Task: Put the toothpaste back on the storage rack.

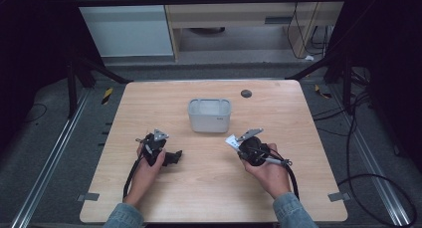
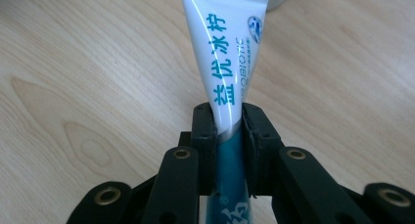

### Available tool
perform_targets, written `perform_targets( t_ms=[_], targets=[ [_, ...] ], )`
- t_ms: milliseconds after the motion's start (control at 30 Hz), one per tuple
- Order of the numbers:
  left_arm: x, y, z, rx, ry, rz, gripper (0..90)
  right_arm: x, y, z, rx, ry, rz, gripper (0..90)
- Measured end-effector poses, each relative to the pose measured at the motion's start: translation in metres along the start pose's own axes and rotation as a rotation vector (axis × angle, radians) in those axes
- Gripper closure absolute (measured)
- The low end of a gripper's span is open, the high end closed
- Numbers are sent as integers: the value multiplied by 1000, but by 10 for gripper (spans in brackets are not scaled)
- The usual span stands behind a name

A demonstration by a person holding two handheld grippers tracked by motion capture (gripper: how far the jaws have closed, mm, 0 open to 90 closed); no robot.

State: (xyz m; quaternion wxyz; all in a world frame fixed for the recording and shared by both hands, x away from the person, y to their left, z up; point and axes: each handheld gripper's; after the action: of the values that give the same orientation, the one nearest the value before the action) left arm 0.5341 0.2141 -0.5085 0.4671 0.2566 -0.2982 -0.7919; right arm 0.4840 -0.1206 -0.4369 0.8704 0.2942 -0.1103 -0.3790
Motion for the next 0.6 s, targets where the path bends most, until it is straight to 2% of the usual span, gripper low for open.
perform_targets(
  t_ms=[100, 233, 300, 333, 467, 600],
  targets=[
    [0, 0, 0, 0, 0, 0, 0, 0, 2, 2, 23, -3, -2, 775],
    [0, 0, 0, 0, 0, 0, 0, -1, 8, 7, 94, -8, -3, 776],
    [0, 0, 0, 0, -1, 0, 0, -1, 9, 8, 101, -10, -4, 776],
    [0, 0, 0, 0, -1, 1, 0, -2, 13, 10, 131, -5, -3, 776],
    [0, 0, 0, -1, -1, 0, 0, -7, 24, 12, 169, -7, 6, 776],
    [0, 0, 0, 0, -1, 0, 0, -11, 33, 11, 179, -3, 21, 776]
  ],
)
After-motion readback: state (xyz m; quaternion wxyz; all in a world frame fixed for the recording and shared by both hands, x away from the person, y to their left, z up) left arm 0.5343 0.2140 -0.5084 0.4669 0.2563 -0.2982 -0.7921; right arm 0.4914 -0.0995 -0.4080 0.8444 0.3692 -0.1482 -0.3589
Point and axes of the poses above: each handheld gripper's, and its own axes: z roughly backward along the jaws, y roughly out of its top, x roughly to its right, and after that the axes turned 9 degrees about y, right-handed
